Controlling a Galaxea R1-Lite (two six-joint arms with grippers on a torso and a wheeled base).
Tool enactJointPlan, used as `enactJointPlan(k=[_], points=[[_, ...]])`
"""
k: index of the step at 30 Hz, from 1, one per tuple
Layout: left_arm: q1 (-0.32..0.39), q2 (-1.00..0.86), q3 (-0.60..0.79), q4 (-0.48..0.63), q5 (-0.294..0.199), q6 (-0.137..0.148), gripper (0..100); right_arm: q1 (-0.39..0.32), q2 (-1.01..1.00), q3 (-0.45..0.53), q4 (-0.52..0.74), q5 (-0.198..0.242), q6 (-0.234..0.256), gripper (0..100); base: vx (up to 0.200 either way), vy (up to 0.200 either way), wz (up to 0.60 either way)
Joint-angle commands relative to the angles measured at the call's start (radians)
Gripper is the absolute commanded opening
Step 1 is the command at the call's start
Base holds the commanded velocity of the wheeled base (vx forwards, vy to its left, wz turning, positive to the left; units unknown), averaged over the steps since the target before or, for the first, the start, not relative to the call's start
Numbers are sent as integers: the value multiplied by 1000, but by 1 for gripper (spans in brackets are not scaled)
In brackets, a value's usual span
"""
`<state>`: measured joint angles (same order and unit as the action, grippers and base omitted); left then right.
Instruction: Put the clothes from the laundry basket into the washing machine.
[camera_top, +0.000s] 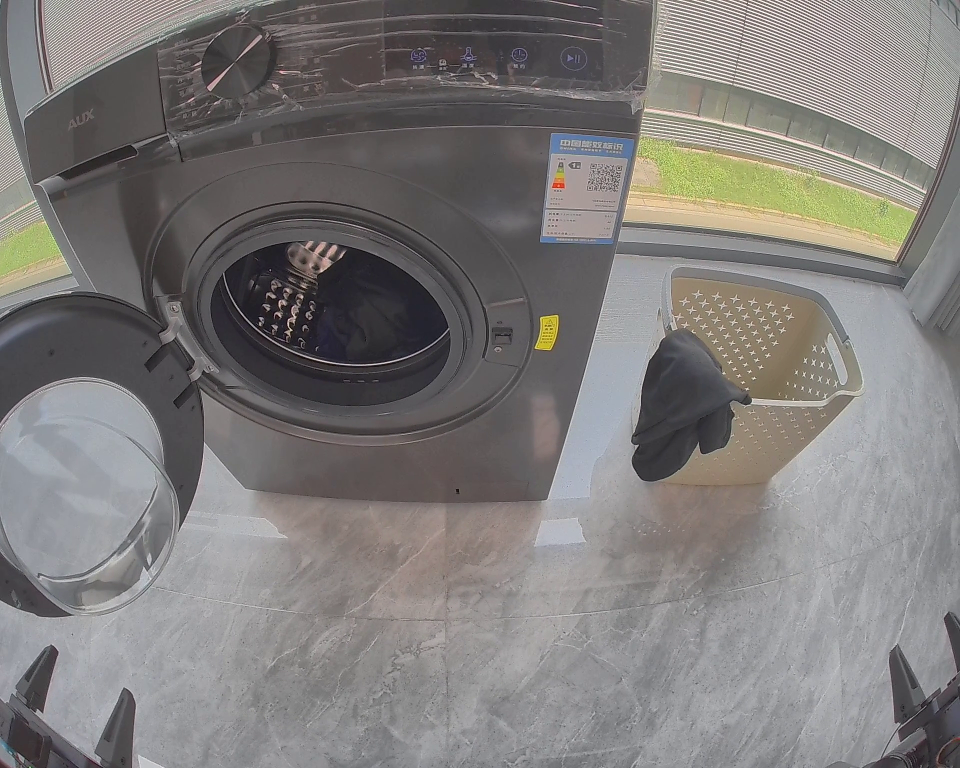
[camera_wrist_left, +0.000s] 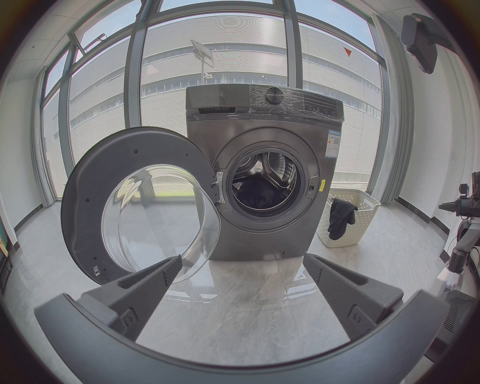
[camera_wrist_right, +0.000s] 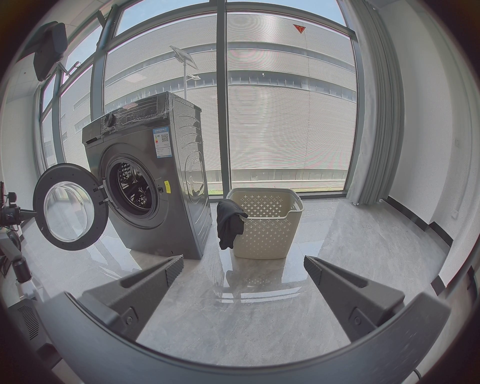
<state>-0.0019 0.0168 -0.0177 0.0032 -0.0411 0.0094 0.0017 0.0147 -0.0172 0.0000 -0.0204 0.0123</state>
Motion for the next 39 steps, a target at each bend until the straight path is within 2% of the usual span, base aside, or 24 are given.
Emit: enactJointPlan(k=[1, 14, 23, 39], points=[[-1, -15, 16, -2, 0, -2, 100, 0, -5, 16, 0, 0, -2, 100, 0, -200, 0], [-1, -15, 16, -2, -2, -5, 100, 0, -5, 16, 0, 0, -2, 100, 0, -200, 0], [-3, -15, 16, -2, -2, -5, 100, 0, -5, 16, 0, 0, -2, 100, 0, 0, 0], [-3, -14, 16, -2, -2, -6, 100, 0, -5, 16, 0, 0, -2, 100, 0, -200, 0]])
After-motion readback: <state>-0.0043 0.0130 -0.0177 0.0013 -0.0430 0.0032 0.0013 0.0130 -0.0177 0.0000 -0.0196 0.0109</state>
